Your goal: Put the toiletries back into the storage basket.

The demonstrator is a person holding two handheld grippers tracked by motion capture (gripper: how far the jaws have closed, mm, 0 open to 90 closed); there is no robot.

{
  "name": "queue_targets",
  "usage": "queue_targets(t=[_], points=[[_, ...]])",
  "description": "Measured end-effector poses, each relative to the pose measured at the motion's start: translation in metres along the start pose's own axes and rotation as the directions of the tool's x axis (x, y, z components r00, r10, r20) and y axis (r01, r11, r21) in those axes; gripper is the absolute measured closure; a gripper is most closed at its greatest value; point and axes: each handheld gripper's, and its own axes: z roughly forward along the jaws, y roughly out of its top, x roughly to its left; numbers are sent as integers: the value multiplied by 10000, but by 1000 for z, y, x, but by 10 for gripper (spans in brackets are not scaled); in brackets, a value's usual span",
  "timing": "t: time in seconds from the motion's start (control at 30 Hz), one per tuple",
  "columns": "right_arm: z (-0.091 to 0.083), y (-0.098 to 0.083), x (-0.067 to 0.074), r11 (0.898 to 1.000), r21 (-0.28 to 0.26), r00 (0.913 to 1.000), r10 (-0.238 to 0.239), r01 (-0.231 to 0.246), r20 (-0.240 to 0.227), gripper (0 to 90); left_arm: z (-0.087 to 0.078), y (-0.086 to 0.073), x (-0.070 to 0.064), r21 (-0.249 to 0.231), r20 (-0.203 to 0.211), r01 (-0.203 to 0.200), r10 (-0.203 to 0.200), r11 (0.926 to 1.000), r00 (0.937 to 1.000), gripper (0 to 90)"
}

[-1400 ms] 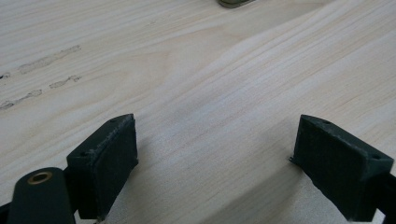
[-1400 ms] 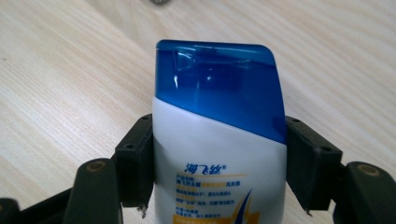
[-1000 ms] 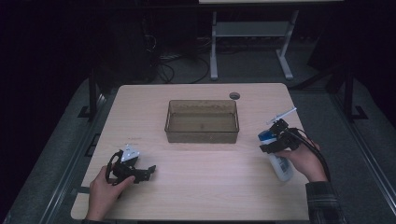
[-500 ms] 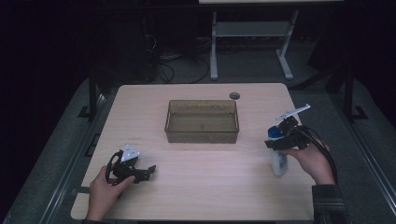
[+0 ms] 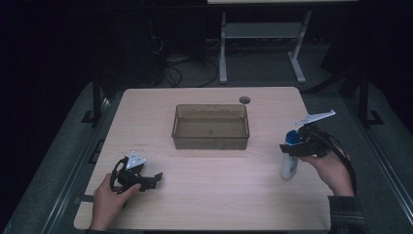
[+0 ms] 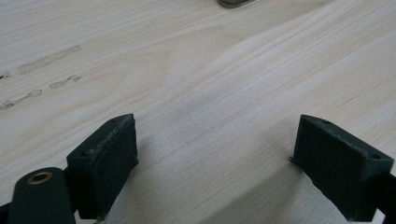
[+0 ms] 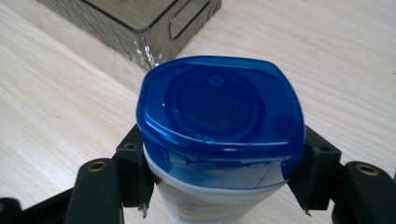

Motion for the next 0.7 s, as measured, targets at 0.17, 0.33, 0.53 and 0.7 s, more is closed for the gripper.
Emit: queue_targets(t=[0.17, 0.33, 0.53, 0.7], points=[[-5, -1, 0, 9989, -470, 10000, 73, -75, -38, 348, 0, 0, 0, -1, 0, 0, 0, 10000, 10000, 122], [-9, -2, 1, 9941, -1075, 9998, 117, -133, -159, 348, 0, 0, 0, -15, 6, 8, -8, 10000, 10000, 122], [-11, -1, 2, 9873, -1585, 9995, 95, -143, -306, 349, 0, 0, 0, -36, 10, 18, -18, 10000, 10000, 122], [-13, 2, 3, 9837, -1798, 9996, 47, -98, -285, 348, 0, 0, 0, -36, 1, 20, -20, 10000, 10000, 121]])
